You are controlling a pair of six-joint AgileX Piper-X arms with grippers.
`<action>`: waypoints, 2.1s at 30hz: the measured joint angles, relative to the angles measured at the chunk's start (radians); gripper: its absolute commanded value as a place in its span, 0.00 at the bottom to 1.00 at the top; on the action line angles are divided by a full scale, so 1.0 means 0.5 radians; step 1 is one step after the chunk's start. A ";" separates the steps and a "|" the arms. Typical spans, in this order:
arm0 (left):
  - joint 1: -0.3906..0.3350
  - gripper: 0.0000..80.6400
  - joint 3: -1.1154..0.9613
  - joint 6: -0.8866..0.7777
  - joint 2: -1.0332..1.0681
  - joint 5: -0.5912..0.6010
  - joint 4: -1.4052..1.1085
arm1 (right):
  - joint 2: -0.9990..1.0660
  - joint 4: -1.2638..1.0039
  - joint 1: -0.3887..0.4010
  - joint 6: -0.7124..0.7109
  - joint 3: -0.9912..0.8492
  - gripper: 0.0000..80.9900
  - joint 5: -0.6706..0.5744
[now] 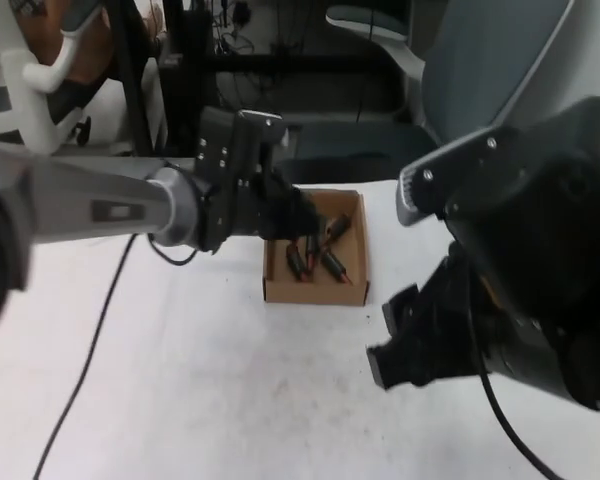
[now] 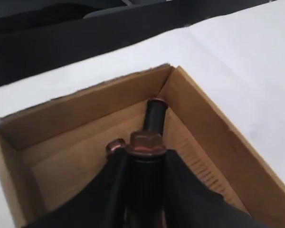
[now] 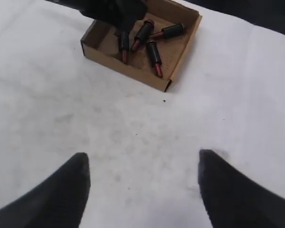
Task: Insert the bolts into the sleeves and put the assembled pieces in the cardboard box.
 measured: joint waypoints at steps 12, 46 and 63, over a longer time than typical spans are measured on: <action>0.035 0.69 -0.099 -0.191 -0.018 0.141 0.075 | -0.015 -0.323 -0.253 -0.276 0.072 0.66 -0.113; 0.829 0.02 1.951 -0.082 -2.991 0.049 0.526 | -1.196 -0.658 -0.978 -0.086 1.228 0.00 -0.477; 0.829 0.02 2.625 -0.119 -3.010 0.014 0.012 | -1.047 -1.111 -0.978 0.008 1.779 0.00 -0.506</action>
